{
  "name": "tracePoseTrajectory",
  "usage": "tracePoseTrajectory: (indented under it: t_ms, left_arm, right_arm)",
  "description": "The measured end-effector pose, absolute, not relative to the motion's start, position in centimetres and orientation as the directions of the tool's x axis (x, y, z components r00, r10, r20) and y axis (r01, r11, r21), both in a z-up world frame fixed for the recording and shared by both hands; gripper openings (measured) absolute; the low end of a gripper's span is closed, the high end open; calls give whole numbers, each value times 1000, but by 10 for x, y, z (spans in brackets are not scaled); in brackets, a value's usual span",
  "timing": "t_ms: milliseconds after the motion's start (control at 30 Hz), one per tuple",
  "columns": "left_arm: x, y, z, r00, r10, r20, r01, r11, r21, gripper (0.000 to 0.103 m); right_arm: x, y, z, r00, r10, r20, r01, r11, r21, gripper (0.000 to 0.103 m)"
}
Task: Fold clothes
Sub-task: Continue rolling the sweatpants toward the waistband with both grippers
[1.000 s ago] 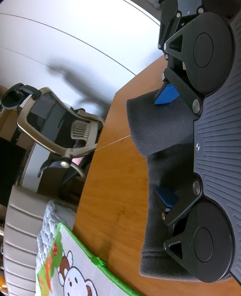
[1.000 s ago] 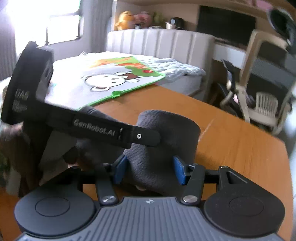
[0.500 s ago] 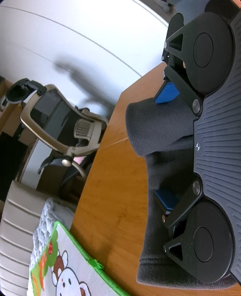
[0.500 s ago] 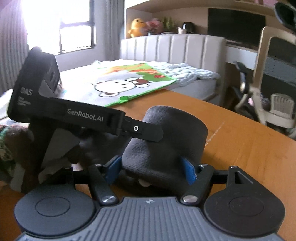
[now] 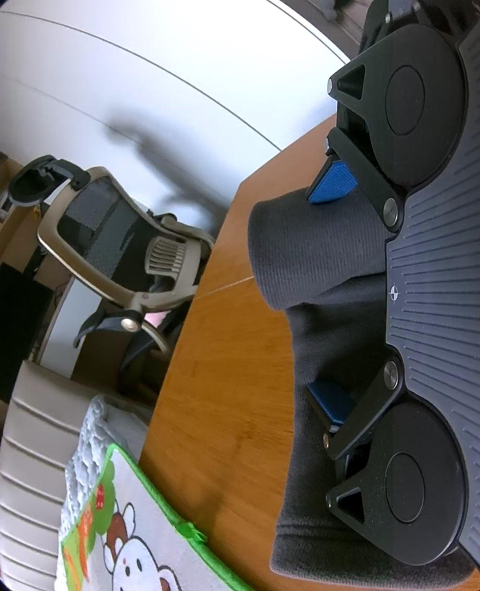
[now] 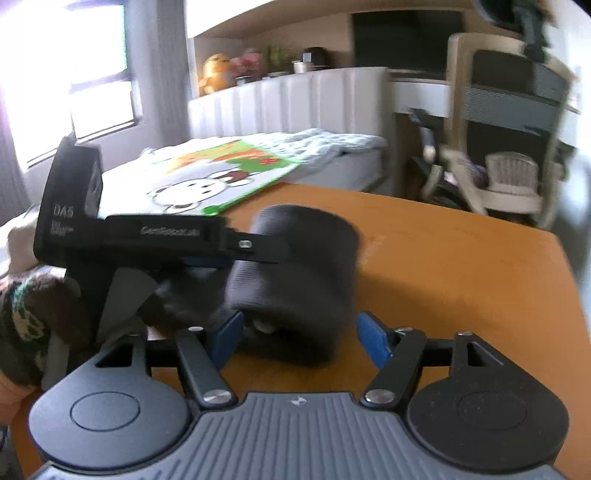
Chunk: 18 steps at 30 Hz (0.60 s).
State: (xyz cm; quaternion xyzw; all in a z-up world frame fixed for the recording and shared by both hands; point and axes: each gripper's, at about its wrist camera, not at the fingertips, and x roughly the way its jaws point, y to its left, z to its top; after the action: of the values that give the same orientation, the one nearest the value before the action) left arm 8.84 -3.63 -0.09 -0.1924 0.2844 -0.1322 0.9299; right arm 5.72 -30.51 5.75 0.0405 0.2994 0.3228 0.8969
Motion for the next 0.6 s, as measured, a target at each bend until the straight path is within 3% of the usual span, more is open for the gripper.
tracePoseTrajectory:
  t_ms: [100, 200, 333, 600]
  left_arm:
    - [87, -36, -1, 804, -357, -475, 137, 889, -436, 103]
    - [87, -34, -2, 804, -362, -471, 138, 885, -444, 103]
    - [86, -31, -3, 801, -376, -467, 147, 878, -455, 103]
    - [69, -40, -1, 779, -388, -492, 170, 886, -431, 102]
  right_arm:
    - [55, -318, 60, 639, 574, -511, -482, 817, 315, 42]
    - [57, -329, 61, 661, 554, -506, -406, 831, 379, 42]
    - [95, -327, 48, 651, 616, -442, -324, 753, 572, 58]
    - [136, -295, 26, 521, 713, -471, -295, 667, 684, 57]
